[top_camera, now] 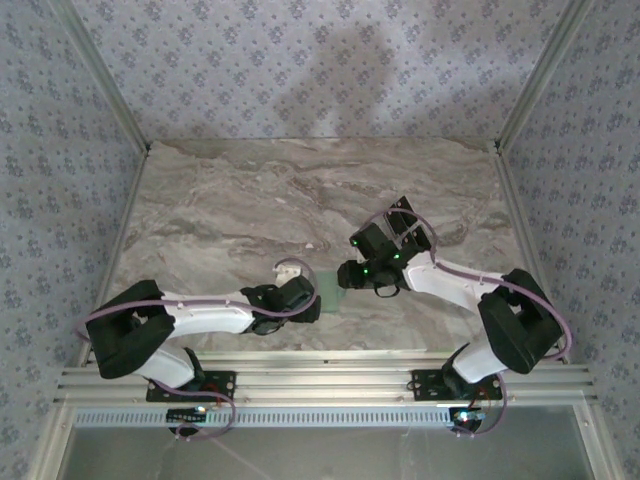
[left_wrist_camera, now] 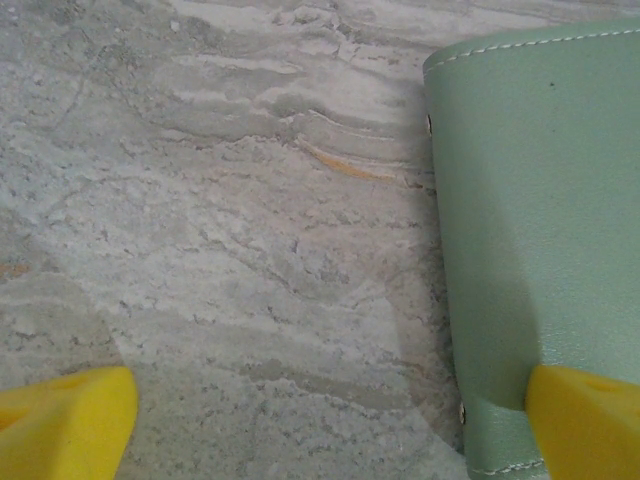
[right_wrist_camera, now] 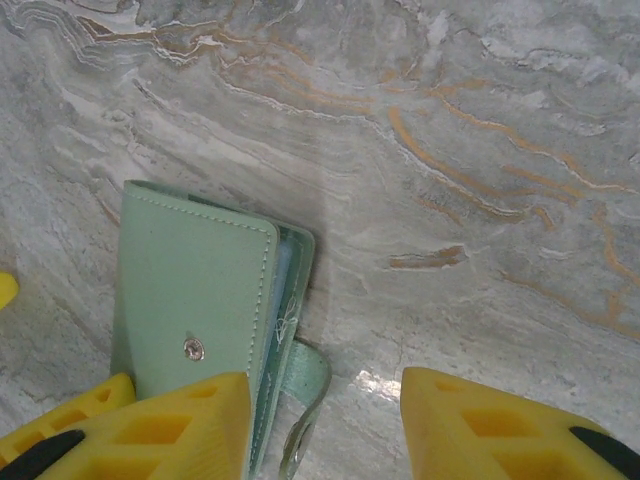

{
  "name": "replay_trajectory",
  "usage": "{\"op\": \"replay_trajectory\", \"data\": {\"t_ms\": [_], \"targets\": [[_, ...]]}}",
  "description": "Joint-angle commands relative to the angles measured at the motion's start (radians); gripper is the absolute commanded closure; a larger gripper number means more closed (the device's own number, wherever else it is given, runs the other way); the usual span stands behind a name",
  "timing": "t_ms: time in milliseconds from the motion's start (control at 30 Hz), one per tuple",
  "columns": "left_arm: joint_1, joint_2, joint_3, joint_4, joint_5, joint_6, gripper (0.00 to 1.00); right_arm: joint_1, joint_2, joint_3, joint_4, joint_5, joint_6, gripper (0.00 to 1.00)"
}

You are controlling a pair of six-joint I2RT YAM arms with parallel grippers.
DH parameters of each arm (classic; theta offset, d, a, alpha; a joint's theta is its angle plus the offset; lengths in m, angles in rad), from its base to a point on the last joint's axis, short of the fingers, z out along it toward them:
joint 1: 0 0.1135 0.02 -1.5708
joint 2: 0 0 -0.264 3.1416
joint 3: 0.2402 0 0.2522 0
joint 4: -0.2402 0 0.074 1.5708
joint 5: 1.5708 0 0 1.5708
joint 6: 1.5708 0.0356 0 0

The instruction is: Put the credit cards into the card holder

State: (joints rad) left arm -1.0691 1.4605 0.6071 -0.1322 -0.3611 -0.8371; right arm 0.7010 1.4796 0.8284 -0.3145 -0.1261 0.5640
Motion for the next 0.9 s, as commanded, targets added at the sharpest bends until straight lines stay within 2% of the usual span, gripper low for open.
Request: {"op": "replay_trajectory", "data": {"t_ms": [0,167,367,600,667,767,867], "targets": [[-0.005,0.027,-0.012,0.017,0.021,0.008,0.00,0.007,0.022,0.036,-0.041,0.029,-0.018,0.57],[-0.005,0.029,-0.015,0.023,0.021,0.009,0.00,0.008,0.050,0.046,-0.052,0.044,-0.022,0.66],[-0.005,0.028,-0.018,0.026,0.019,0.007,0.00,0.007,0.055,0.050,-0.048,0.037,-0.023,0.86],[-0.005,0.031,-0.018,0.029,0.019,0.010,0.00,0.009,0.041,0.049,-0.050,0.029,-0.024,0.98],[-0.005,0.033,-0.016,0.029,0.019,0.012,0.00,0.008,0.037,0.049,-0.051,0.032,-0.020,0.95],[-0.005,0.034,-0.014,0.029,0.020,0.013,0.00,0.011,0.020,0.054,-0.054,0.034,-0.014,0.77],[-0.005,0.035,-0.015,0.031,0.020,0.013,0.00,0.016,0.001,0.063,-0.063,0.050,-0.009,0.72]]}}
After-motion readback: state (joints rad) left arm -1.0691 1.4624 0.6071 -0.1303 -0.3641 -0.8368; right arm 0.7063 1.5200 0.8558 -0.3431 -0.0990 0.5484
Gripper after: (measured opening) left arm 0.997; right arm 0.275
